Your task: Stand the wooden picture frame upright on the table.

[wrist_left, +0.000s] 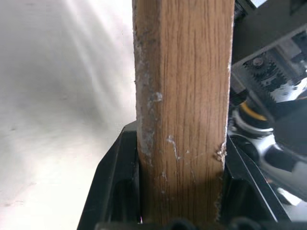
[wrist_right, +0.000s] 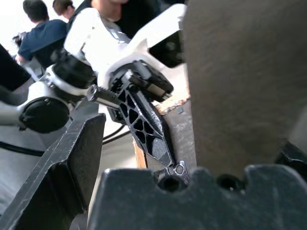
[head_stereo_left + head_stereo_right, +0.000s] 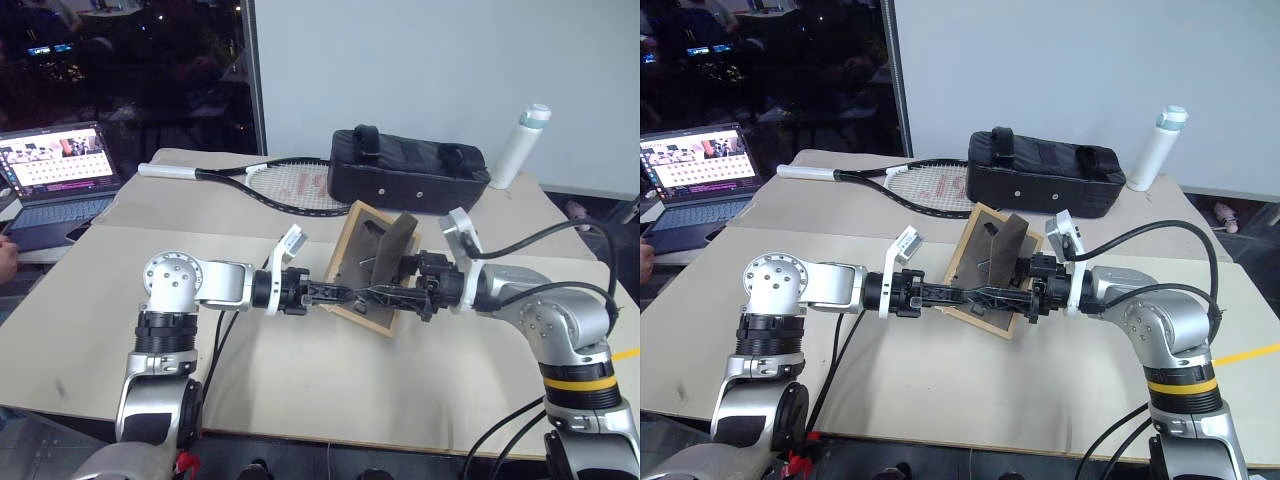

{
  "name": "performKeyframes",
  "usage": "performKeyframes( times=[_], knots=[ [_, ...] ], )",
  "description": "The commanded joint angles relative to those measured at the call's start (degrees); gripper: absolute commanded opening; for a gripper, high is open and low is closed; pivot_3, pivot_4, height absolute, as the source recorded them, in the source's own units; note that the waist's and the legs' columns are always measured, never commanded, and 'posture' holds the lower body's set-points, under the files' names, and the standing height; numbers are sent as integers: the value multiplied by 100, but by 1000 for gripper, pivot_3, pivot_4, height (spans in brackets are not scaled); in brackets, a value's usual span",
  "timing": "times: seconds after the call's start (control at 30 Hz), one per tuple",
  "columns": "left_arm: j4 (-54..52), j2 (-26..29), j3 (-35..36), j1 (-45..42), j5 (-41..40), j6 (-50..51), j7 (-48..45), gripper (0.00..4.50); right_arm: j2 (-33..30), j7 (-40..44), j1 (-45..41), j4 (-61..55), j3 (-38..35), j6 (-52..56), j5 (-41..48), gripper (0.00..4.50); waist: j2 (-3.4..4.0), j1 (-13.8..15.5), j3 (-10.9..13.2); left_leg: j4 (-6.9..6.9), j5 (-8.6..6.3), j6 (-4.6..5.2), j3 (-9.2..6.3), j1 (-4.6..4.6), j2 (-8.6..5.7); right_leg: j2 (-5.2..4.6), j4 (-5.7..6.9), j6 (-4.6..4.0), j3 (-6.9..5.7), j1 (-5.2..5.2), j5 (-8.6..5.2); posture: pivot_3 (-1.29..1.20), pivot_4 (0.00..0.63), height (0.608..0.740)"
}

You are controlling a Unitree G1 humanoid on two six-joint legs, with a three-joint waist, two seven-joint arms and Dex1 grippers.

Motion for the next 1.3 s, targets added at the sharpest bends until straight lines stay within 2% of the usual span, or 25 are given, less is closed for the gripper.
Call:
performKeyframes(
  times=[0.03, 0.2, 0.27, 0.37, 0.43, 0.5, 0.57, 0.67, 0.73, 0.87, 1.17, 1.3],
  knots=[
    [154, 153, 131, -153, -352, 19, -92, 1188, -321, 125, 130, -67, -24, -690, -519, 4467, 0, -1, 1, 0, 0, 0, 1, 0, 0, 0, 0, 8, 0, -1, -5, 0, 150, 726],
    [427, 376, 215, -131, -640, 19, -194, 1188, -921, 83, 292, 524, -202, -1295, -1251, 4467, 2, 1, 1, 1, 1, 0, 1, 0, 0, 0, 1, 7, 0, -3, -4, 0, 150, 726],
    [872, 418, 410, -119, -378, 19, -91, 1188, -1249, 236, 556, 274, -270, -1467, -1369, 4467, 2, 12, 1, 0, 1, 0, 1, 0, 0, 0, 1, 7, 0, -3, -4, 0, 150, 726],
    [1514, 494, 642, -16, -113, -2, -176, 1188, -1195, -121, 810, -165, -562, -1481, -1238, 4467, 2, -11, 2, -5, 0, 0, 1, 0, 0, 0, -1, 6, 0, -4, -4, 0, 150, 726],
    [1845, 538, 621, -22, -107, 15, -247, 1188, -1157, -450, 1042, -138, -414, -2322, -1999, 4467, 2, -32, 2, -6, 0, 0, 0, 0, 0, 1, 2, 5, 1, -7, -4, 0, 150, 726],
    [2359, 769, -182, -159, -499, 19, -262, 1188, -1255, -1077, 1427, 345, 35, -4184, -3556, 4467, 1, -4, 2, -2, 1, -2, 1, 0, 0, 1, 2, 7, 1, -6, -5, 0, 150, 726],
    [2603, 862, -650, -295, -932, 19, -318, 1188, -1184, -1885, 1503, 884, 262, -5642, -4662, 4467, 1, 1, 2, 2, 1, -2, 1, 2, 0, 0, -2, 16, -2, -4, -9, 0, 150, 726],
    [2799, 850, -901, -484, -1441, 19, -312, 1188, -976, -3012, 1346, 1505, 518, -7048, -5786, 4467, 3, 10, 5, 3, 4, -6, 3, 0, -6, -4, 1, 17, 0, -11, -8, 0, 150, 726],
    [2859, 847, -1100, -553, -1686, 19, -249, 1188, -899, -3516, 1237, 1827, 743, -7596, -6411, 4467, 3, -2, 5, 0, 6, -9, 1, 0, -6, -4, 5, 17, 0, -11, -8, 0, 150, 726],
    [2973, 860, -1276, -715, -2175, 19, -125, 1188, -758, -3907, 1084, 2209, 1019, -8073, -6874, 4467, 3, -18, 5, -3, 10, -14, -3, 2, -6, -2, 7, 14, -1, -8, -7, 0, 150, 726],
    [2594, 846, -1568, -450, -3152, 19, 587, 1188, -435, -4373, 794, 2379, 1055, -8330, -6985, 4467, 4, -4, 5, -2, 19, -17, -7, 2, -6, -3, 13, -2, -1, -1, 3, 0, 150, 726],
    [2634, 796, -1521, -342, -3167, 5, 998, 1188, -421, -4542, 773, 2340, 1006, -8411, -7052, 3440, 4, -3, 5, -2, 19, -17, -9, 3, -7, -3, 16, -15, -1, -1, 11, 0, 150, 726]
  ],
)
